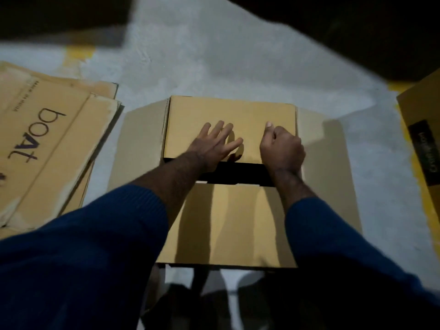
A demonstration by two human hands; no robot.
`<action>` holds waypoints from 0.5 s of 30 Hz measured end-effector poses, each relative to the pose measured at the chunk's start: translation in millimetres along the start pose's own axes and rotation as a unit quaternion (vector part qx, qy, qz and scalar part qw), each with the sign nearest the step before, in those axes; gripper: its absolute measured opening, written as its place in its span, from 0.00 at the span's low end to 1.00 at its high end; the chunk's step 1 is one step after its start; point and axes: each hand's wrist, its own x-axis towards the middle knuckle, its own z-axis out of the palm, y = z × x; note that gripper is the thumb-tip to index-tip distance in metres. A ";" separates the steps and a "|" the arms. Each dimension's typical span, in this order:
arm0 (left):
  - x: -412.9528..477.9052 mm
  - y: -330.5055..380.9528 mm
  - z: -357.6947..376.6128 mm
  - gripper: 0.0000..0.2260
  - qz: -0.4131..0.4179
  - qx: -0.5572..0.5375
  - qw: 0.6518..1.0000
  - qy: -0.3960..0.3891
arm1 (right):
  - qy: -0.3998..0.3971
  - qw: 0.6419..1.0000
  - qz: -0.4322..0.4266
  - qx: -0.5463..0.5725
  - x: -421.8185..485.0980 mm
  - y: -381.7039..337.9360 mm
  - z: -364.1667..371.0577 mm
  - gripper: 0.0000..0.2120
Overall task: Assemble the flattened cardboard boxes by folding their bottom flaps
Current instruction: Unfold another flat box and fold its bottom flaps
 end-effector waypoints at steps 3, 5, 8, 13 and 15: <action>-0.4 -24.8 -28.3 0.42 0.009 -0.050 0.999 0.015 | 0.064 0.985 -0.085 0.132 -34.6 -24.5 -2.1 0.19; -4.7 -45.7 -54.7 0.37 -0.049 -0.097 0.992 0.066 | 0.095 0.966 -0.149 0.187 -41.5 -40.1 -1.8 0.20; -1.3 -83.5 -94.9 0.28 -0.231 -0.072 0.943 0.230 | 0.105 0.943 -0.224 0.222 -26.0 -58.9 -1.6 0.18; 24.7 -136.4 -116.9 0.28 -0.345 -0.038 0.900 0.264 | -0.076 0.956 -0.280 -0.040 53.9 -76.9 24.3 0.17; 35.6 -138.8 -95.6 0.26 -0.262 -0.044 0.938 0.222 | -0.151 0.936 -0.289 -0.133 98.8 -78.0 37.2 0.33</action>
